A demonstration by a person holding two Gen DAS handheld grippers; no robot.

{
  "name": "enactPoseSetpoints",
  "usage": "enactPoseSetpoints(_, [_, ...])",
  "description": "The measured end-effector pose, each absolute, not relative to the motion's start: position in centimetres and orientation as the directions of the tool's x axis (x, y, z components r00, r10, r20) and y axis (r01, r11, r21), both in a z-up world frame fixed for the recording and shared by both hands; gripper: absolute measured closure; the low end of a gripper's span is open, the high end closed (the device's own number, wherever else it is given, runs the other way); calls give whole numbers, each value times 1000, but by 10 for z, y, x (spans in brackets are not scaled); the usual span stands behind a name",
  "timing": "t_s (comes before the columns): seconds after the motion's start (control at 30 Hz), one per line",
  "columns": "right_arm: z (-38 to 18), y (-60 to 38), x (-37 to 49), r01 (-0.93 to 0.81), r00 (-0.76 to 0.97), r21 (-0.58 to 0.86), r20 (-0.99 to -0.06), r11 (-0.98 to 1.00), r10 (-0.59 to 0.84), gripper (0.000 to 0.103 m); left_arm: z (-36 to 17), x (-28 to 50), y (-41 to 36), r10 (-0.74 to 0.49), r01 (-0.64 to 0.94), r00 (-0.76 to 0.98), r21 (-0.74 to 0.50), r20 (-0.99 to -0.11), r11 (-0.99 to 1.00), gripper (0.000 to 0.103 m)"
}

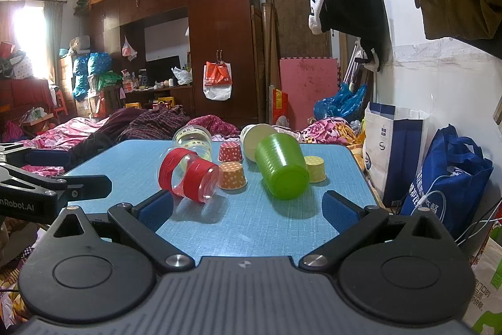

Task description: Flip cup upright

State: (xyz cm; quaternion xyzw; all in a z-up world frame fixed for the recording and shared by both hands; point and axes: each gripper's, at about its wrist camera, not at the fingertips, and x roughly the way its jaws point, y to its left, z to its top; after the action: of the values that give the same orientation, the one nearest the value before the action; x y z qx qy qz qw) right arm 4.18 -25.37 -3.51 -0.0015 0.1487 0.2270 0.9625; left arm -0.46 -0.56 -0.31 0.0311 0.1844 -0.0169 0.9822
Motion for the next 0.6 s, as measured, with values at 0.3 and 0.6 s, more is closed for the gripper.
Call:
enactPoseSetpoints(0.3, [-35,-254,41,-437,853,65,-287,897,436,1,-3,-5,-6,-22,45,932,55,-363,997,0])
enactPoseSetpoints(0.6, [-35,-253,41,-441,851,66,-287,895,440,1,-3,-5,-5,-22,44,931,54,-363,998,0])
